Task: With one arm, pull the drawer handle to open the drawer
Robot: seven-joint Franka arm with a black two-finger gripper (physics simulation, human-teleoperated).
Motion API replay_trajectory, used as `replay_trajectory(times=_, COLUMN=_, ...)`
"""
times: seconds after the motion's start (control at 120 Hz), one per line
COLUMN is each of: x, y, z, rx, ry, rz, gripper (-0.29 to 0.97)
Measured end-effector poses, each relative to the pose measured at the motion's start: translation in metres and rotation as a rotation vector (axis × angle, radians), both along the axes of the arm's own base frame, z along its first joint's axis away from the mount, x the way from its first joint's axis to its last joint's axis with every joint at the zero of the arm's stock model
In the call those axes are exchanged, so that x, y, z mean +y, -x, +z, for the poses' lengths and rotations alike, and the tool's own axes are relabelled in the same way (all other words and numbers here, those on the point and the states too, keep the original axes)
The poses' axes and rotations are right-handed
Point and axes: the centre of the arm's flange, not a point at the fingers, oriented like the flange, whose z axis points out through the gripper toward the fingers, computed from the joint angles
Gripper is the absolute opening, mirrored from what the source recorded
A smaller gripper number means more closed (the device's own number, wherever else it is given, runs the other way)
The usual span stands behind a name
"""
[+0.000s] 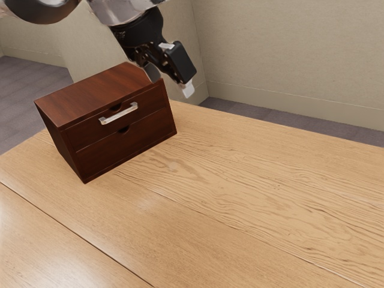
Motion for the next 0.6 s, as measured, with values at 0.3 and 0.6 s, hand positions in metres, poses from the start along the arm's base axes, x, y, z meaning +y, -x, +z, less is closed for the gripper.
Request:
replay_trajectory(times=0.3, x=0.119, y=-0.006, z=-0.032, rx=0.147, ry=-0.072, rz=0.236, gripper=0.68)
replay_trajectory(times=0.6, x=0.18, y=0.051, z=-0.09, rx=0.272, ry=-0.125, rz=0.349, gripper=0.68)
